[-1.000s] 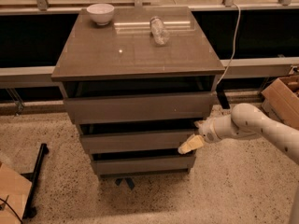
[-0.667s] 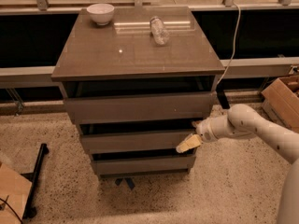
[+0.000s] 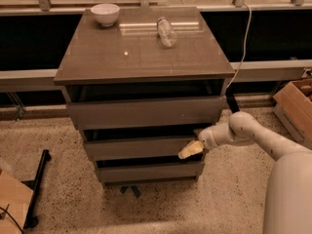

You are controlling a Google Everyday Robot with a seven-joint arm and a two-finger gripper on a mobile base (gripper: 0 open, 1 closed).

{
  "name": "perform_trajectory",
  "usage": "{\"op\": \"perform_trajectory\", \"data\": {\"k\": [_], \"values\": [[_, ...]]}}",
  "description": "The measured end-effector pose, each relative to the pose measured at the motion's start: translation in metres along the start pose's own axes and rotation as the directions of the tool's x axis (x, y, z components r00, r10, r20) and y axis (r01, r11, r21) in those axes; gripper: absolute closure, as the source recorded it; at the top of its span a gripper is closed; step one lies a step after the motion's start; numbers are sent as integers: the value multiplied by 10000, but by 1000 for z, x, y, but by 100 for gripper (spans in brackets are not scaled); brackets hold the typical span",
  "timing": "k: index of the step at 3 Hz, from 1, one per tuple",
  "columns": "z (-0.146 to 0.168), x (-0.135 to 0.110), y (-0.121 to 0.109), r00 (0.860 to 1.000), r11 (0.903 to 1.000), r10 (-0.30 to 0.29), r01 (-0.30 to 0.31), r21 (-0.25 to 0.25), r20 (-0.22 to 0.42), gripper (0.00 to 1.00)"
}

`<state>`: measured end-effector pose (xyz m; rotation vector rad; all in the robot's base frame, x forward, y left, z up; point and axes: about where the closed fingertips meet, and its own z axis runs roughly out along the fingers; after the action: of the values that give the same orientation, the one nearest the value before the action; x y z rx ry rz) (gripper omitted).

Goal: Open middle drawer

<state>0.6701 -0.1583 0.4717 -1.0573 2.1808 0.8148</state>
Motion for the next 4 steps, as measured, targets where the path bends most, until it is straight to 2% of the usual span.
{"op": "perform_trajectory", "data": {"k": [1,2,3,4], "values": [[11,7,-3,9994,9993,333,-332,-185,55,0],[10,6,-2,9994,9993,334,-333,-185,56,12],[9,5,-2,9994,9993,335,-334,-185,56,44],[9,4,-2,9994,9993,335,-334,-185,56,67]]}}
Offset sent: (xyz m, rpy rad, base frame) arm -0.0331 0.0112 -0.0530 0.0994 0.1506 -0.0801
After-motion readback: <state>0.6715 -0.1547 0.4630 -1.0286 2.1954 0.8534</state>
